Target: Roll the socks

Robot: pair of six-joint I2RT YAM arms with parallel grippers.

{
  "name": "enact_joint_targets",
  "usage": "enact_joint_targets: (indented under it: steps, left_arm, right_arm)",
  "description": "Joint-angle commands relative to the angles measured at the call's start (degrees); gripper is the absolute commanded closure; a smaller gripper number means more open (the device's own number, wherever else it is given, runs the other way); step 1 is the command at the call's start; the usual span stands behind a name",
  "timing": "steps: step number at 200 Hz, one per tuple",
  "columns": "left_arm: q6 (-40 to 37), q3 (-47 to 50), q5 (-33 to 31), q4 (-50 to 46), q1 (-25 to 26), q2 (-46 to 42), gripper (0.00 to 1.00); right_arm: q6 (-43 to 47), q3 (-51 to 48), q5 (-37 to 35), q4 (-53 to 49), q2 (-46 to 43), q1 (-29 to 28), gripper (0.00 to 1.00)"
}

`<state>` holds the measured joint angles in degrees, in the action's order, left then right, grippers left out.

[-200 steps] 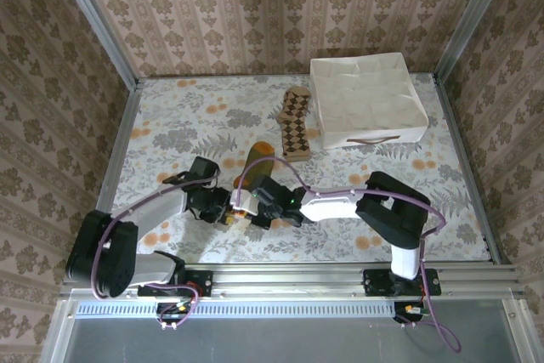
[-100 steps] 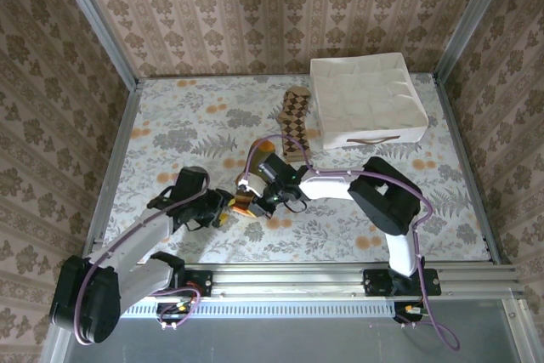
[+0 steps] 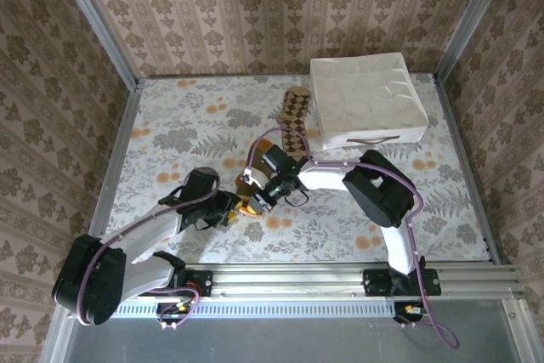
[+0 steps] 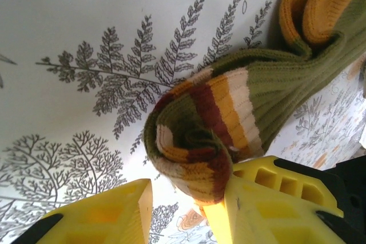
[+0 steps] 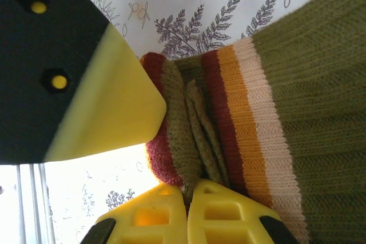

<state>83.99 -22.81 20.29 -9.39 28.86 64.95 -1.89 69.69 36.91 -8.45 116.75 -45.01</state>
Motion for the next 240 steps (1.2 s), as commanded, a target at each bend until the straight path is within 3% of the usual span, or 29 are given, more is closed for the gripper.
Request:
enact_joint_targets:
  steps: [1,37,66,99,125,139,159,207,240]
  left_arm:
    - [-0.13,0.70,-1.64,3.74,0.32,2.63,0.64]
    - [-0.67,0.60,-2.97,3.38,0.32,7.40,0.73]
    - [-1.23,-0.45,-3.27,-2.60,0.32,11.03,0.83]
    - [-1.28,-1.40,-2.50,-9.51,0.32,13.84,1.00]
    - [-1.65,-2.62,-2.10,-15.54,0.32,12.72,1.00]
    - [-1.82,-3.32,-2.40,-19.44,0.32,10.92,1.00]
    - [-1.81,-4.08,-2.67,-23.71,0.32,8.26,1.00]
    - [-0.09,-4.09,-2.02,-25.83,0.30,5.67,1.00]
    - [-0.37,-4.52,-1.93,-25.90,0.03,6.14,1.00]
  right_arm:
    - [-3.05,-0.97,-2.77,-8.33,4.58,1.06,1.00]
    - [-4.70,-0.39,-1.14,-8.64,5.72,1.77,1.00]
    - [-4.01,0.42,-1.21,-9.66,6.39,1.71,1.00]
    - [-1.18,0.36,-2.81,-8.69,4.17,1.22,1.00]
    - [3.07,-6.05,-7.32,1.66,-5.13,-0.38,0.80]
    - [8.53,-12.95,-14.34,10.62,-13.22,-2.83,0.64]
    - [17.61,-20.43,-25.66,19.45,-20.97,-8.12,0.51]
    - [31.43,-22.23,-46.95,22.19,-21.36,-21.12,0.47]
    - [37.34,-19.51,-51.29,23.48,-16.96,-25.12,0.47]
